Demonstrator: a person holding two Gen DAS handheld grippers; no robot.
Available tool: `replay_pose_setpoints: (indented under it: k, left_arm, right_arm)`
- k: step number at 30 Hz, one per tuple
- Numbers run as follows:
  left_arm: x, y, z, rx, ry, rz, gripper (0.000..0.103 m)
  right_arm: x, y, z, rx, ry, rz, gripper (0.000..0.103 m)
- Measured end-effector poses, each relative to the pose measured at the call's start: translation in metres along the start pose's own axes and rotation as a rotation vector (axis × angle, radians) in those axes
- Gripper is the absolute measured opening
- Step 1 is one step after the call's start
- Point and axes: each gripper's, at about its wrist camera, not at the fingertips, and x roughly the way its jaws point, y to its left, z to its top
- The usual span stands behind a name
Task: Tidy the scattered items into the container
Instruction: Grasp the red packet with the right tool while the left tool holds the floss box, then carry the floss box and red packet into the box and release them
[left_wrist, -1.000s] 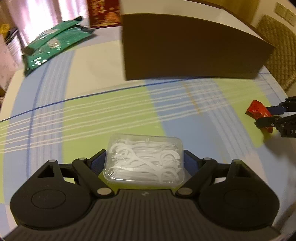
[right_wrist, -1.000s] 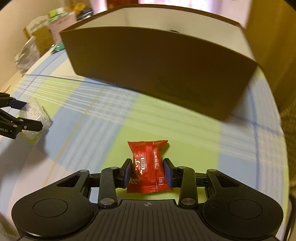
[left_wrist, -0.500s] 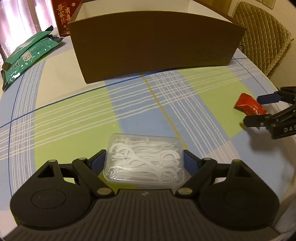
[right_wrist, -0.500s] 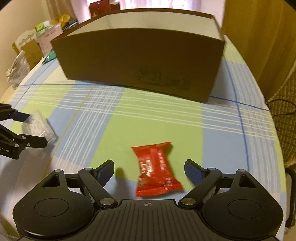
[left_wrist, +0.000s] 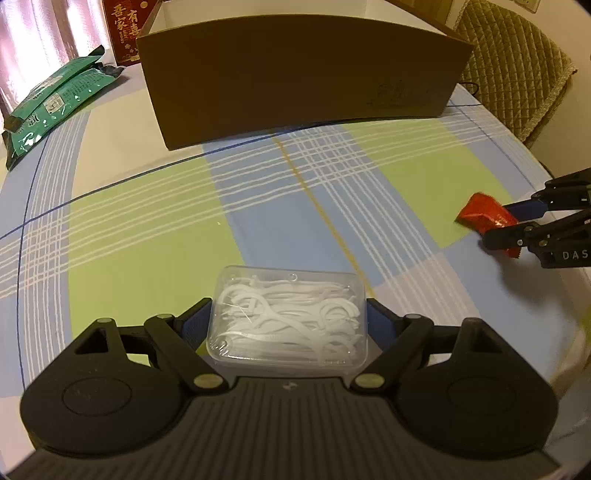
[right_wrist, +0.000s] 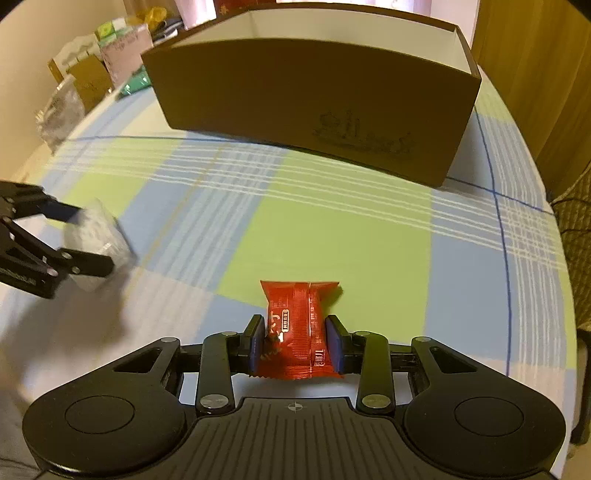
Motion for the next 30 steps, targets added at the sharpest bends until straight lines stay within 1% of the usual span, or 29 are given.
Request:
replay_pose_setpoints:
  k: [3, 9, 11, 17, 25, 30]
  left_arm:
    - [-0.011, -0.003, 0.005, 0.021, -0.018, -0.01, 0.083]
    - [-0.034, -0.008, 0.027, 0.084, -0.057, -0.01, 0.083]
    - [-0.04, -0.008, 0.036, 0.1, -0.066, -0.005, 0.083]
    - [-0.059, -0.004, 0.067, 0.144, -0.133, -0.006, 0.083]
    - [-0.076, 0.005, 0.118, 0.193, -0.217, -0.002, 0.083]
    - [-0.077, 0.01, 0.156, 0.226, -0.256, 0.002, 0.083]
  right_arm:
    - [-0.011, -0.001, 0.007, 0.014, -0.008, 0.049, 0.038]
    - [-0.034, -0.008, 0.03, -0.016, -0.04, 0.122, 0.038]
    - [-0.04, -0.011, 0.041, -0.026, -0.056, 0.134, 0.038]
    - [-0.06, -0.027, 0.076, -0.026, -0.125, 0.173, 0.038]
    - [-0.078, -0.046, 0.122, -0.084, -0.196, 0.164, 0.038]
    - [-0.075, -0.06, 0.156, -0.093, -0.231, 0.156, 0.038]
